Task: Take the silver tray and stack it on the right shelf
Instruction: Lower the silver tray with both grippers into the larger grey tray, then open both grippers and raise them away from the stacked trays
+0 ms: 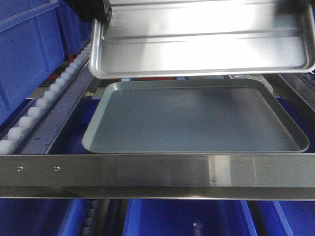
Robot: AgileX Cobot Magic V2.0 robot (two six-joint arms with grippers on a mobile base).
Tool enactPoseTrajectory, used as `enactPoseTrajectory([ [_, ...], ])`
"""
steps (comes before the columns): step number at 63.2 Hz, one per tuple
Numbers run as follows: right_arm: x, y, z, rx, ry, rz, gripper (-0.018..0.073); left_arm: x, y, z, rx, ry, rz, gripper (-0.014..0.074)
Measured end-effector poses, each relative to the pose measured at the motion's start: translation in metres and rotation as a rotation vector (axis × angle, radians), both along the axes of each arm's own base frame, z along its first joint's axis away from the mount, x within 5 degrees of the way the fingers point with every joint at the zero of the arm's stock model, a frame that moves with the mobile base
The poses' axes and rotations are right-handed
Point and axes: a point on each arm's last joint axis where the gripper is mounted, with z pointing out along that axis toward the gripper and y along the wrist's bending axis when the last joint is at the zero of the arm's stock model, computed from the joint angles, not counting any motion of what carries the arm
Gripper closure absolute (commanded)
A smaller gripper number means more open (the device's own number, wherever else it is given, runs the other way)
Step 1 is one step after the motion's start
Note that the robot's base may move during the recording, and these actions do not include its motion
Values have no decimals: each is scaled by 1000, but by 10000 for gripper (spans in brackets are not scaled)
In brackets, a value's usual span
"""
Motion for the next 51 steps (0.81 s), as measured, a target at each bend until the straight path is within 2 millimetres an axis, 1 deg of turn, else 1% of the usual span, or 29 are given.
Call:
enactPoseTrajectory([
  [3,14,5,-10,-31,29,-2,503,12,-2,-10,7,8,14,689],
  [9,36,11,-29,-87,69,-5,503,28,-6,-29,20,32,31,689],
  [13,51,14,-46,-114,102,-9,503,39,-9,-42,32,45,37,689],
  [18,65,16,-65,-126,135,-17,503,51,-13,-60,42,63,41,689],
  [21,72,15,-73,-129,144,-25,503,57,-15,-70,50,73,42,689],
  [27,84,12,-89,-123,171,-45,503,67,-18,-85,51,85,44,689],
  [36,96,7,-102,-97,180,-71,503,79,-22,-97,60,87,33,687],
  [48,98,6,-102,-89,161,-72,499,87,-25,-99,63,76,16,686],
  [51,99,6,-102,-89,161,-72,484,88,-25,-99,62,76,16,686],
])
